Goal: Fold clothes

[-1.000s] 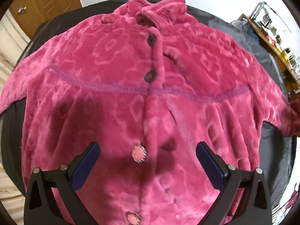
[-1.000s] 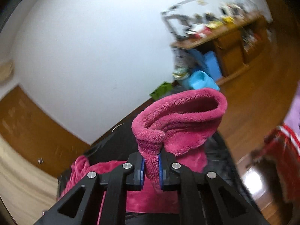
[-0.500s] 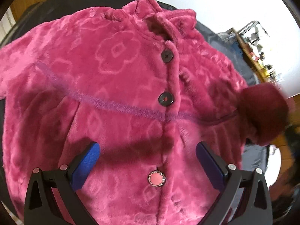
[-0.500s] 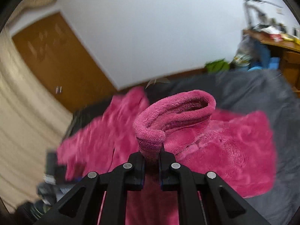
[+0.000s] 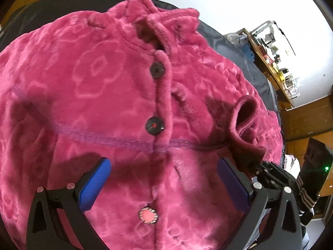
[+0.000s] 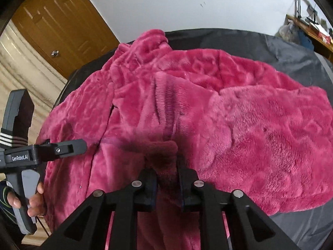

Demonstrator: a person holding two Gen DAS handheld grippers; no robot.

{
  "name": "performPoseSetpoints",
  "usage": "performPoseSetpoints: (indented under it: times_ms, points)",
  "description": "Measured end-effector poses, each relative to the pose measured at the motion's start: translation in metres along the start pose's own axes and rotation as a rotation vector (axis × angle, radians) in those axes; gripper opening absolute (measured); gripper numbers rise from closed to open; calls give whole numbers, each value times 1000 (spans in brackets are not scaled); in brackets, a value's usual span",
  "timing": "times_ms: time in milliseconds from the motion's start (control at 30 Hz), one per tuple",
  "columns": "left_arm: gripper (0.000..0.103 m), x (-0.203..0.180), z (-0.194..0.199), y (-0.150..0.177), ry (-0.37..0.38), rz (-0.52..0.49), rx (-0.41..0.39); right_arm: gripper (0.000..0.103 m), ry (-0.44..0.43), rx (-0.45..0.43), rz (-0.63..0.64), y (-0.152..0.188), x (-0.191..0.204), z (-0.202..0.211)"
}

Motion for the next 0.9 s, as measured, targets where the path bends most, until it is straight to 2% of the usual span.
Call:
performPoseSetpoints:
  times_ms: [167, 233, 300, 333, 367, 500, 700, 800, 900]
  points:
    - [103, -15, -3, -1, 4, -30, 9, 24, -2, 8, 5, 1, -1, -1]
    - [103, -17, -3, -1, -1, -33, 10, 30, -8, 6, 5, 1, -1, -1]
    - [103, -18, -4, -2, -6, -33, 10, 40, -22, 0, 8, 1, 0, -1]
    - [103, -18, -4, -2, -9, -31, 10, 57, -41, -7, 16, 2, 2, 1]
    - [103, -18, -5, -2, -13, -27, 10, 65, -58, -20, 34, 2, 5, 2]
    - [103, -17, -6, -2, -18, -18, 10, 66, -26, -41, 112, 5, 15, 8]
    - [103, -28, -3, -4, 11, -25, -3, 66, -63, -42, 42, 10, 6, 21]
    - [103, -38, -1, -9, 88, -7, -11, 66, -70, -49, 8, 15, -2, 31]
    - [103, -48, -6, -19, 205, 47, -22, 66, -62, -49, -17, 24, -10, 39]
Point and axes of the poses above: each gripper's, at about its wrist camera, not at the fingertips, and z roughly against the way its jaws point, x to its left, y to its underside, the point moved 3 cm from there along -z, roughly the way its jaws point, and after that the axes turned 7 degrees about -x, right-handed, at the moved point
